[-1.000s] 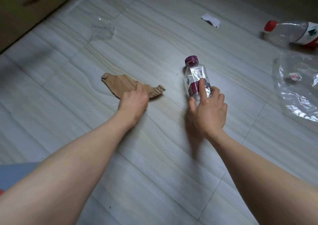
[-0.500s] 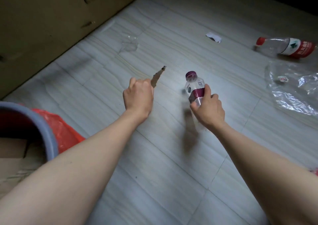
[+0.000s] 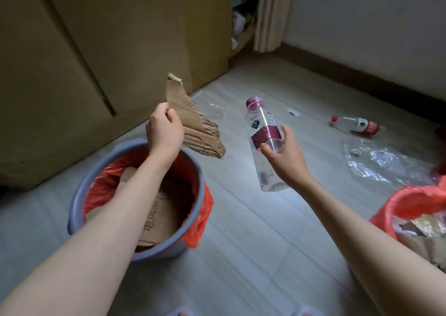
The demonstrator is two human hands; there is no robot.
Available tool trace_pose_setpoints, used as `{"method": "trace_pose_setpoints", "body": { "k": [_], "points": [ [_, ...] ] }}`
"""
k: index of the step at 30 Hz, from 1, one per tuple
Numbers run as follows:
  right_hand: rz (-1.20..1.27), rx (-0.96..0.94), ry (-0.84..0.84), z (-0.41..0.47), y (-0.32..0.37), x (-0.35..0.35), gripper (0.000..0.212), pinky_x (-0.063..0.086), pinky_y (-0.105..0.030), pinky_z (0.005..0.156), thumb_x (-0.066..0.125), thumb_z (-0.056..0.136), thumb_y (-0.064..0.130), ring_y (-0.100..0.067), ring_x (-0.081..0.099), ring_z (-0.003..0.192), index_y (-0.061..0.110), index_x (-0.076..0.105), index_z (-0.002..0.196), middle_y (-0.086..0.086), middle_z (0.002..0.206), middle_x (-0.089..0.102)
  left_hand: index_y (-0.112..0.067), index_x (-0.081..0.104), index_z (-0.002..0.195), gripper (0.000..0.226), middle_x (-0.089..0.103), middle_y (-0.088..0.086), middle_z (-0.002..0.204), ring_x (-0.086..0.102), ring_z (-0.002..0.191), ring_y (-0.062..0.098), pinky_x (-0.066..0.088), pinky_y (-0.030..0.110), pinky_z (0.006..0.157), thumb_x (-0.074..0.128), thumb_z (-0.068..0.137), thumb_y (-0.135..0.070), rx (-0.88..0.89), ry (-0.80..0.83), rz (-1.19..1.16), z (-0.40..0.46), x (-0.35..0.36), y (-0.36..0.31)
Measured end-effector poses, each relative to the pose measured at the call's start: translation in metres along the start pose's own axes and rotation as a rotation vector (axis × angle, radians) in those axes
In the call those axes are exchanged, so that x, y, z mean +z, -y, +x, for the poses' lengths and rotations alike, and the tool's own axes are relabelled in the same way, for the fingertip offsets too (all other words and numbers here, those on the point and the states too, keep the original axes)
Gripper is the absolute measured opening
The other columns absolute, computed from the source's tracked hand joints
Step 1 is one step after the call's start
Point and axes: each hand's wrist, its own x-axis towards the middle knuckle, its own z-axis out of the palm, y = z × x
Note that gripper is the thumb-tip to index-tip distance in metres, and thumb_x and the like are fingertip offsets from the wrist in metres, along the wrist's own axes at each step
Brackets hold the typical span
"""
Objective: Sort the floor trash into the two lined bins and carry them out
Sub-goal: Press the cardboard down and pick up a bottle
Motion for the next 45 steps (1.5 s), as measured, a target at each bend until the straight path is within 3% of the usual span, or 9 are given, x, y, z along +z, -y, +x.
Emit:
{"method": "trace_pose_setpoints", "body": {
  "k": [5,11,16,24,28,32,36,40,45],
  "points": [
    [0.140,-0.060,0.047,-0.035,0.058,0.021,0.068,0.043,-0.039,0.098,0.061,0.085,0.031,-0.022,0.052,0.116,0.020,0.029,0.144,-0.007,0.135,0.049,-0.001,0.051,0.080,0.021,0.051,0.020,0.080,0.052,0.084,0.036,0.032,0.033,0.068,0.038,0.094,-0.010,-0.271,-0.036,0.061,-0.033,-0.078,0.066],
    [0.183,-0.092,0.171,-0.048,0.082,0.058,0.074,0.040,-0.043,0.105,0.062,0.086,0.032,-0.025,0.051,0.120,0.020,0.023,0.148,-0.007,0.134,0.050,-0.004,0.063,0.098,0.028,0.064,0.020,0.100,0.059,0.095,0.034,0.045,0.037,0.076,0.036,0.094,-0.012,-0.515,-0.099,0.089,-0.051,-0.079,0.124],
    [0.221,-0.084,0.202,-0.047,0.087,0.074,0.073,0.042,-0.041,0.102,0.062,0.086,0.032,-0.022,0.053,0.117,0.022,0.023,0.147,-0.006,0.133,0.050,-0.001,0.068,0.082,0.033,0.065,0.008,0.058,0.061,0.045,0.019,0.051,0.027,0.054,0.045,0.094,-0.022,-0.611,0.475,0.297,-0.056,-0.075,0.152],
    [0.171,-0.065,0.223,-0.046,0.076,0.081,0.070,0.042,-0.043,0.101,0.061,0.086,0.033,-0.025,0.052,0.120,0.023,0.026,0.146,-0.007,0.137,0.048,-0.027,0.044,0.134,0.040,0.034,0.005,0.145,0.027,0.136,0.028,0.029,0.044,0.107,0.044,0.094,-0.034,0.177,0.769,0.886,-0.075,-0.053,0.158],
    [0.172,-0.077,0.251,-0.047,0.077,0.088,0.070,0.043,-0.039,0.096,0.061,0.087,0.033,-0.022,0.053,0.116,0.025,0.024,0.146,-0.003,0.135,0.048,-0.039,0.019,0.146,0.050,-0.015,-0.001,0.158,-0.017,0.144,0.028,-0.009,0.054,0.114,0.033,0.098,-0.032,0.106,1.187,1.106,-0.082,-0.037,0.177],
    [0.238,-0.063,0.265,-0.045,0.083,0.091,0.070,0.041,-0.030,0.086,0.060,0.088,0.026,-0.015,0.053,0.104,0.025,0.023,0.148,0.005,0.115,0.046,-0.045,0.012,0.146,0.053,-0.022,-0.005,0.156,-0.023,0.143,0.025,-0.011,0.052,0.114,0.029,0.099,-0.026,0.062,1.279,1.127,-0.076,-0.034,0.187],
    [0.314,-0.038,0.294,-0.046,0.088,0.091,0.074,0.041,-0.029,0.086,0.062,0.087,0.021,-0.014,0.053,0.104,0.023,0.021,0.148,0.006,0.116,0.044,-0.030,0.027,0.146,0.046,0.001,0.001,0.159,-0.011,0.146,0.024,-0.009,0.046,0.116,0.030,0.100,-0.030,-0.057,1.159,0.794,-0.075,-0.038,0.189],
    [0.478,0.001,0.331,-0.052,0.103,0.094,0.071,0.045,-0.029,0.080,0.066,0.086,0.024,-0.016,0.056,0.102,0.020,0.029,0.146,0.000,0.118,0.050,-0.015,0.060,0.124,0.031,0.062,0.008,0.119,0.053,0.113,0.019,0.040,0.025,0.089,0.042,0.098,-0.016,-0.256,0.634,0.123,-0.065,-0.059,0.180],
    [0.359,-0.094,0.465,-0.069,0.104,0.125,0.043,0.052,-0.039,0.089,0.067,0.083,0.028,-0.021,0.063,0.103,0.018,0.054,0.123,-0.002,0.112,0.065,-0.013,0.054,0.119,0.024,0.061,0.005,0.110,0.057,0.104,0.024,0.046,0.035,0.083,0.044,0.098,-0.015,-0.539,0.202,-0.428,-0.046,-0.090,0.161]
  ]
}}
